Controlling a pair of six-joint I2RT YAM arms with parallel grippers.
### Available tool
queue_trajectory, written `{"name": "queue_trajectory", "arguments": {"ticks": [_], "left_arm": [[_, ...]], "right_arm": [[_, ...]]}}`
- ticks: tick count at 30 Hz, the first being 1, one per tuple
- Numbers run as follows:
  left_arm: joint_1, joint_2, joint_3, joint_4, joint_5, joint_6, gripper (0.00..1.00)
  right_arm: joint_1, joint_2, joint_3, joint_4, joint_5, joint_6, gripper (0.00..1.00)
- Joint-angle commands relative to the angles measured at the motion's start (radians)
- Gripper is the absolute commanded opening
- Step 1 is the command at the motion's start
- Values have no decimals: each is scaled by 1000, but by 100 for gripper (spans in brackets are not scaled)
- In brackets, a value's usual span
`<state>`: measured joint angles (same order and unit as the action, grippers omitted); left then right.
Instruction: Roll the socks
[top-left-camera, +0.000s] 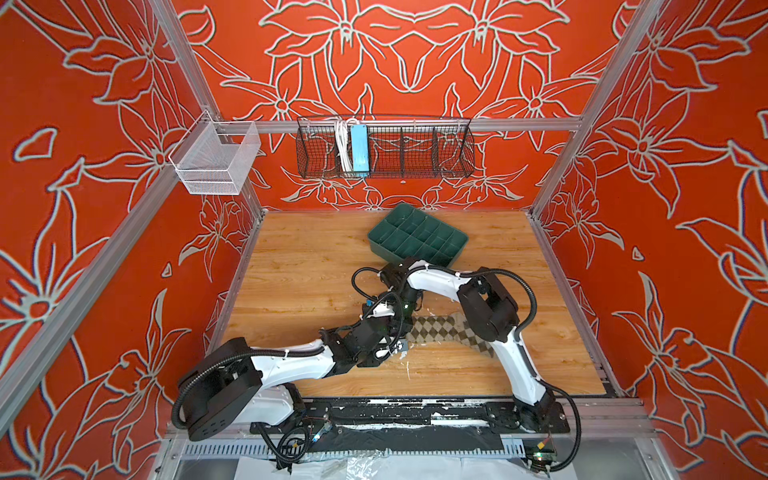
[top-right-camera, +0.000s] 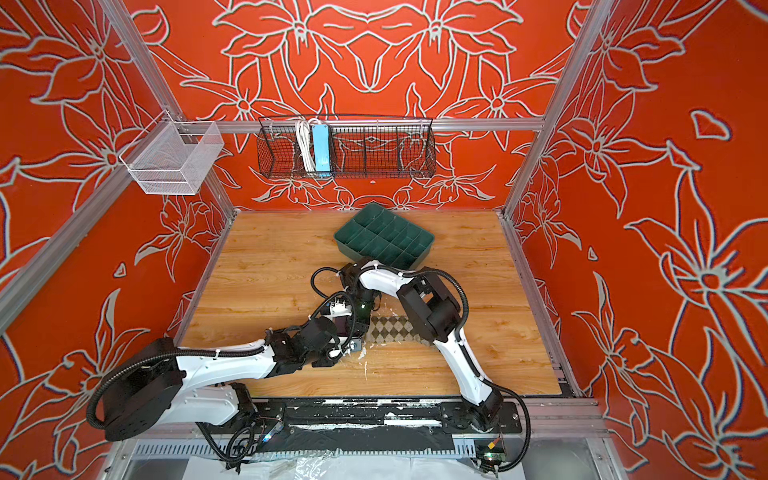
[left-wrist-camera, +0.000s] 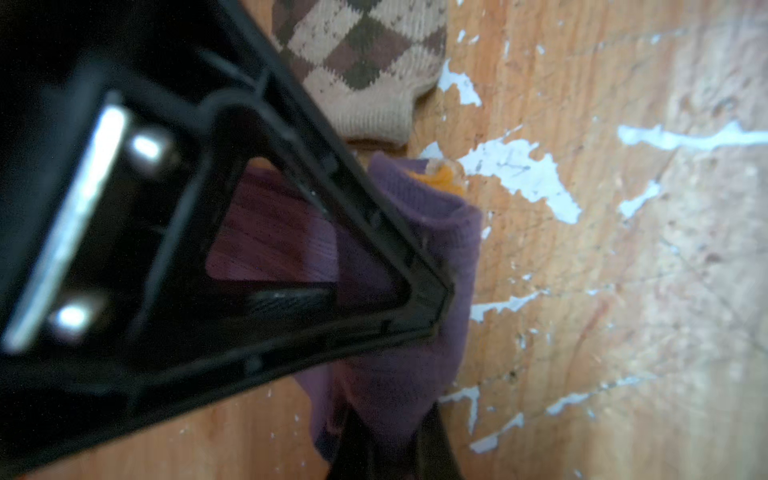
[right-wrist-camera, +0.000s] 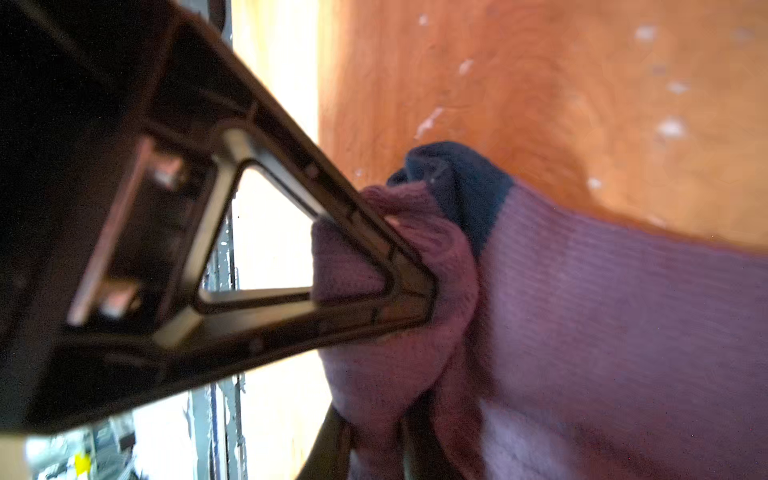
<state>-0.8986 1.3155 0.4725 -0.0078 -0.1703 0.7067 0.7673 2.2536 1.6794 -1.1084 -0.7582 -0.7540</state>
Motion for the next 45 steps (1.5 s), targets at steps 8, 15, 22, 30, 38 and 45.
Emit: {"name": "queue_trajectory", "arguments": {"ticks": [8,15,22,30,38,45], "left_arm": [[-3,-11,-17,-107,96,34,0],[72,5,39,-219,165,45,0],[226,-30,117,-389,408,54,0],[327,84,238,-519,540,38,0],[365,258,388,-607,573,2,0],[381,345,462,-649,579,-24,0]], "right_arm": [[-130,-396,-375,453,-75,184,28],[-251,-696,-583,617,1,326,31],[-334,-1078,-793,877,290,574,47],[-322,-1411,-909,749,146,268,54],[63,-1414,-962,640,464,-5,54],[329,-1186,-1044,1026,775,-175,58]]}}
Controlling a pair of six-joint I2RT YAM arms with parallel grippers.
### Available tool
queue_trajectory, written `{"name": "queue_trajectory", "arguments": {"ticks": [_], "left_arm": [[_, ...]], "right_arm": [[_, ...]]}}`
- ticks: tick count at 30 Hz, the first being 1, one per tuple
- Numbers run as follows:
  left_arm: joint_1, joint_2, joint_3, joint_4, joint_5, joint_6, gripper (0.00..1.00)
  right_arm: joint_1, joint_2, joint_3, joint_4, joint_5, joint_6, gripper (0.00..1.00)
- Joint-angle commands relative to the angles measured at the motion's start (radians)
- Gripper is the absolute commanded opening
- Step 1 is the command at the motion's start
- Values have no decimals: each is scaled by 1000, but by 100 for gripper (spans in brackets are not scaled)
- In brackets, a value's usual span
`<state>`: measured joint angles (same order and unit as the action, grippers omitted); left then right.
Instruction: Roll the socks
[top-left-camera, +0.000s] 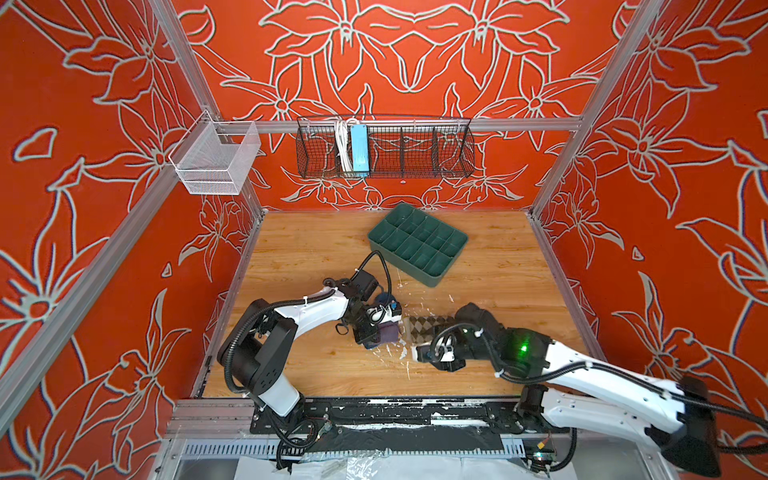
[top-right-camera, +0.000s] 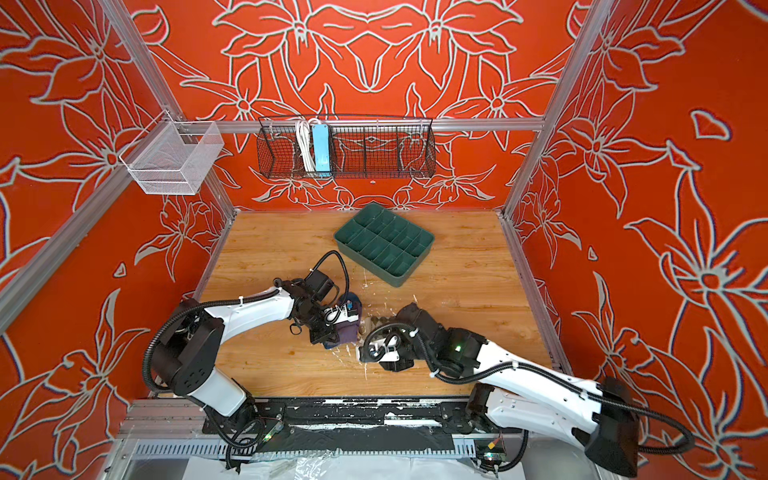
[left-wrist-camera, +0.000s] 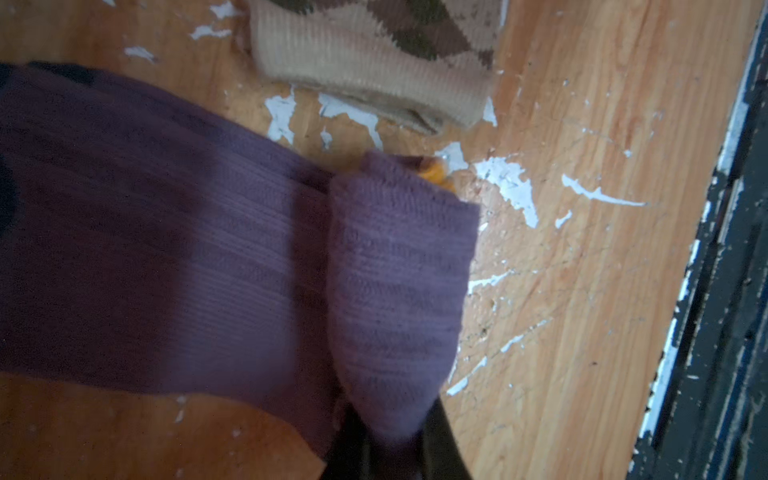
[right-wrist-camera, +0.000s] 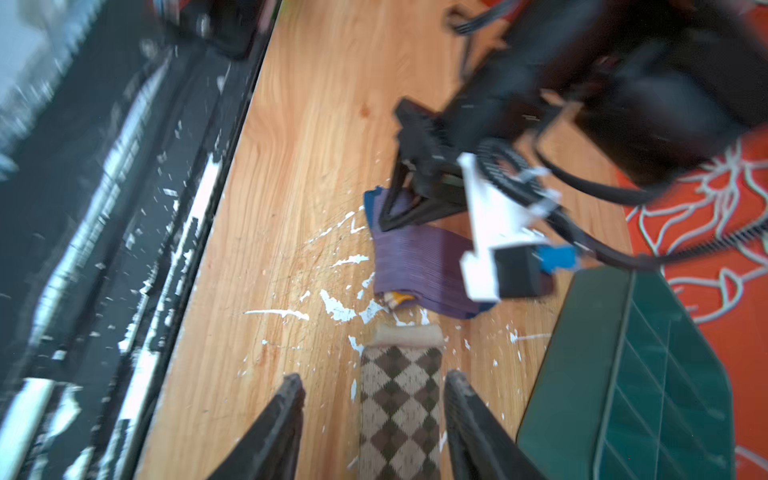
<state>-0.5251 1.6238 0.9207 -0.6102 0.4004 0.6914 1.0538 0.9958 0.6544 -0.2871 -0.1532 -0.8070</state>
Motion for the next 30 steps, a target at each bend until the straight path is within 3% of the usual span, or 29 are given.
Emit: {"name": "queue_trajectory", "arguments": {"ticks": [1,8,16,18,23,26,28,30], "left_arm": [[9,43,20,-47,11,-12,0],[13,82,44,-57,36,-18,0],[13,75,44,-57,69,-10,0],[13,70,40,-54,73,-7,0],[13,30,25,-32,70,-11,0],[13,-25,2,15,21,-35,2],[13,-82,-24,70,-62,-78,21],[13,-147,-51,99,-115,-80,30]], "right_arm": [[49,120,-12,254,177,-127,58],[51,433,86,401,200,-162,58],[35,673,165,475,300,-147,56],[29,709,184,461,297,-141,50],[29,750,233,340,248,-128,17],[29,747,254,250,196,-117,8],[25,745,282,147,133,-106,5],[16,750,317,51,82,-84,2]]}}
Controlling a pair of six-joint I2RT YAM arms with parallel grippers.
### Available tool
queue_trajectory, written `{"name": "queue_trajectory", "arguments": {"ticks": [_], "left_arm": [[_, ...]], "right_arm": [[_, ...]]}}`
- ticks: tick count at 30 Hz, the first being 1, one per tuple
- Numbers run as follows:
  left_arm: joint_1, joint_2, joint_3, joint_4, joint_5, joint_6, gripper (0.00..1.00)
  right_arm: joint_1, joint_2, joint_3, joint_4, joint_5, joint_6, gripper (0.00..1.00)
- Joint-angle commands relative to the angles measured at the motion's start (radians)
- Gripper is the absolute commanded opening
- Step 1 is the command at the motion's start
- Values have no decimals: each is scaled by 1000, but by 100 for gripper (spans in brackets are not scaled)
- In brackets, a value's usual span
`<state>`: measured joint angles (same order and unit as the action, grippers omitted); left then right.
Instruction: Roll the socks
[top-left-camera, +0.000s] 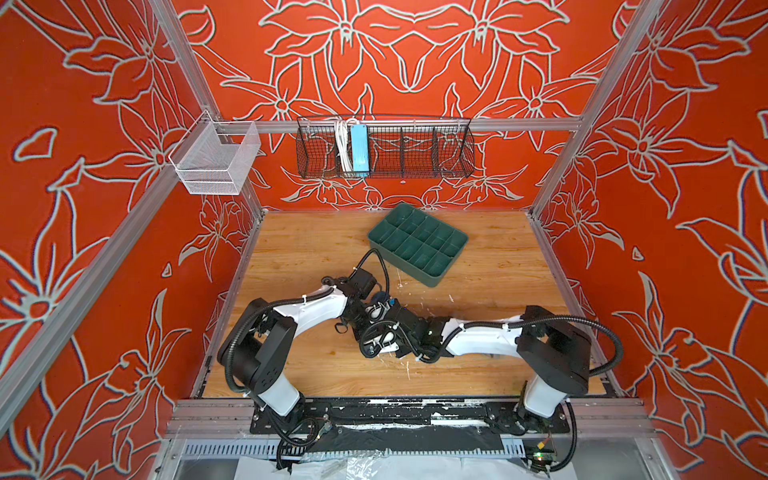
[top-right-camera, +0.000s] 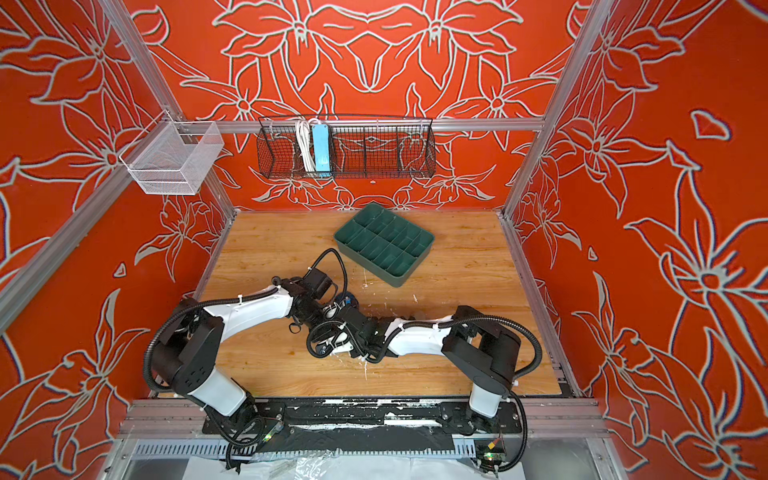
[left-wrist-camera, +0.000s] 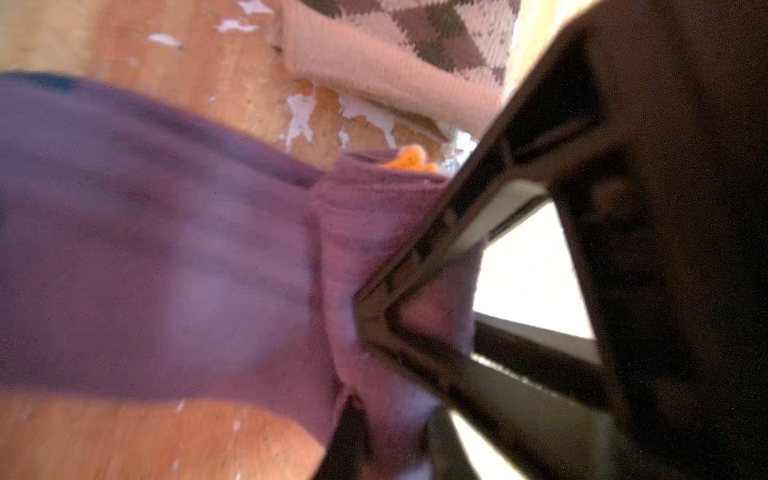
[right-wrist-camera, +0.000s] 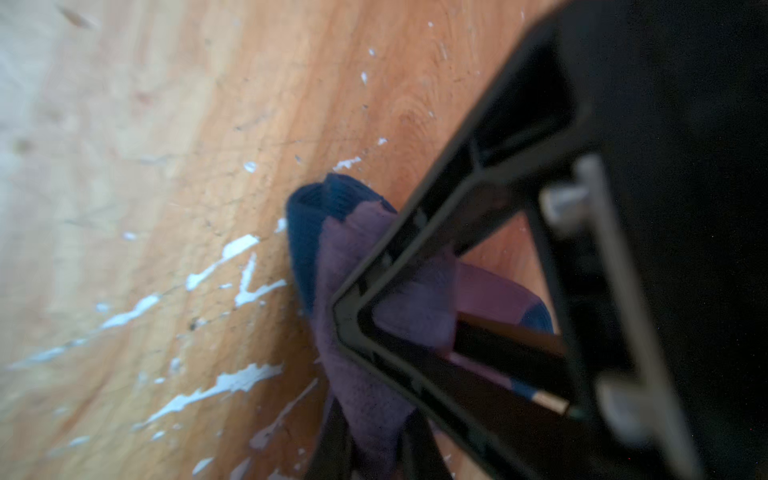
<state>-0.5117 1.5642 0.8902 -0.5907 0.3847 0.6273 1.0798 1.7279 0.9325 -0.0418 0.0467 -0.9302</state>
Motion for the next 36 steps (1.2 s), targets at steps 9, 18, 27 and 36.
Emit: {"name": "queue_trajectory", "arguments": {"ticks": [9,18,27,36], "left_arm": [[3,-487,-192,298,-508,-77,56],[7,-981,-303,280,-678,-39,61],[-3,-1125,-348,31,-166,276,64],[-339,-771,-471,347,-393,334,63]], "right_arm": [[-93,55,175,-481,-375,81,1],[-185,239,411,-757,-578,104,1],[-238,366,520,-796,-533,137,4],[-268,411,543,-783,-529,146,13]]}}
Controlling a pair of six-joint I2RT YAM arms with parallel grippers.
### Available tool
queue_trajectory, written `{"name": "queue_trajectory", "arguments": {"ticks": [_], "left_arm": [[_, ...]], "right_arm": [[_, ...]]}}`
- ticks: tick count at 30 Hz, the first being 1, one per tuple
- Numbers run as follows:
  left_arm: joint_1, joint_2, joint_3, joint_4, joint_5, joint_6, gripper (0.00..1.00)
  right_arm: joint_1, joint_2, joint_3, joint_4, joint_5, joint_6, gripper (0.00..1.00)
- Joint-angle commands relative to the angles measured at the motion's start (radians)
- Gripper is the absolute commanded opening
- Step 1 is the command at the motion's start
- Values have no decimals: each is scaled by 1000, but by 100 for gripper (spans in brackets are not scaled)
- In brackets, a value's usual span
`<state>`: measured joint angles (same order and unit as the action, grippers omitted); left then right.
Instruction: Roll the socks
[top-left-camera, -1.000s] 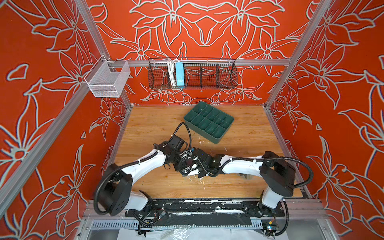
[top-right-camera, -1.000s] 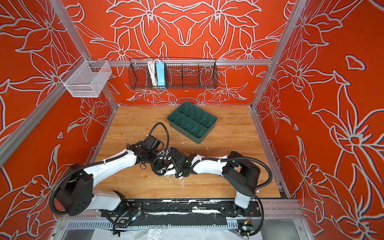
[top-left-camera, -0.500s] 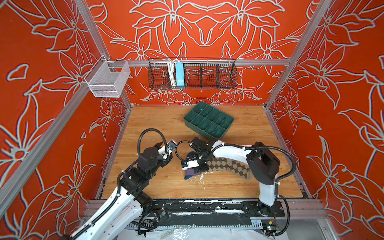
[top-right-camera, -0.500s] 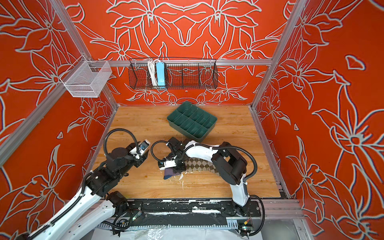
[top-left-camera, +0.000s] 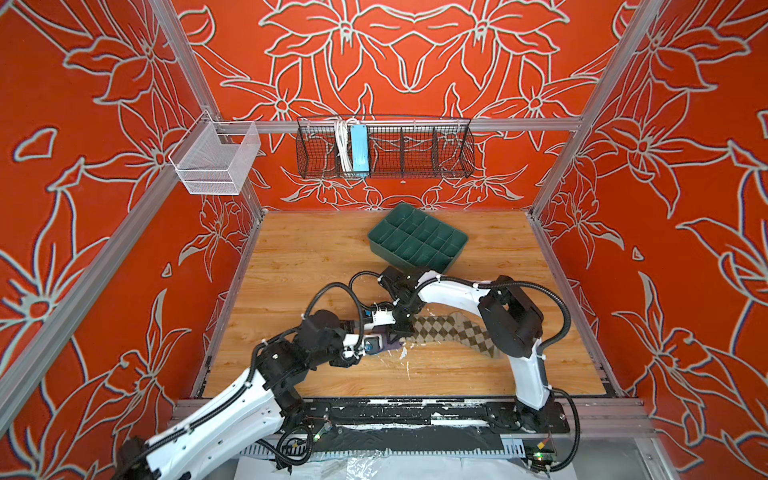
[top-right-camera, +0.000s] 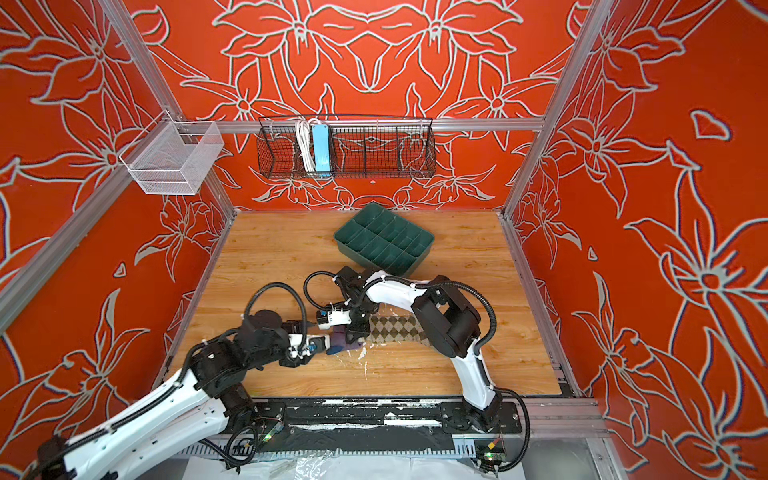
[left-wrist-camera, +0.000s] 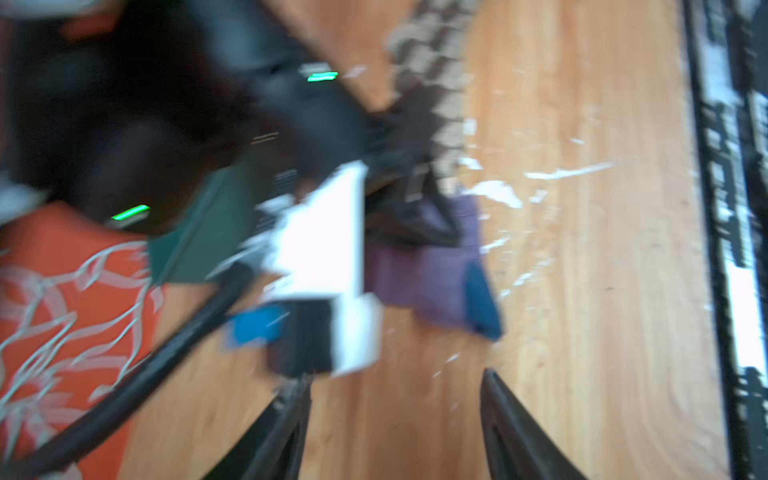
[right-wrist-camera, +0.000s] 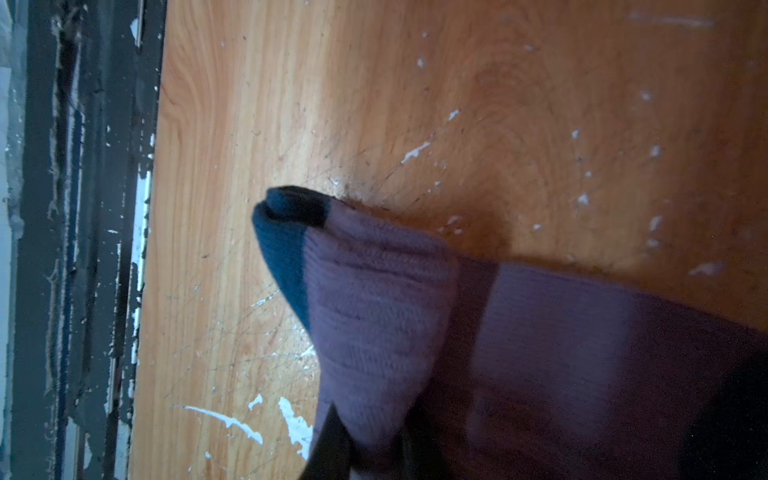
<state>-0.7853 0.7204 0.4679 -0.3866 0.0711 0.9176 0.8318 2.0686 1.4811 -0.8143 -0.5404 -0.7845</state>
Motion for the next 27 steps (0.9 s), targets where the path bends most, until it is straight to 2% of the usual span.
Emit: {"name": "queue_trajectory", "arguments": {"ticks": [1,7,11,19,23,25,27], "left_arm": [[-87,124,-67,203,-91,21,62],[-139,381,-55,365,-128,-106,56],[-145,511,-61,503,-231,-164,52],[-159,691,-45,612,-418,-173,26],[-164,700,-27,570,-480,-168,6],[-165,689,-7,494,-474,-171,4],[-165,665,20,398,-454,-194,4]], "right_arm": [[-25,74,-4,-11,52,0,14],[-49,87,0,-19,16,-16,13],[-60,91,1,-35,-16,-34,14],[-82,88,14,-87,-107,-61,13],[-101,77,13,-84,-128,-47,13],[-115,56,-2,-55,-122,-21,14],[-136,2,-38,10,-128,22,22]]}}
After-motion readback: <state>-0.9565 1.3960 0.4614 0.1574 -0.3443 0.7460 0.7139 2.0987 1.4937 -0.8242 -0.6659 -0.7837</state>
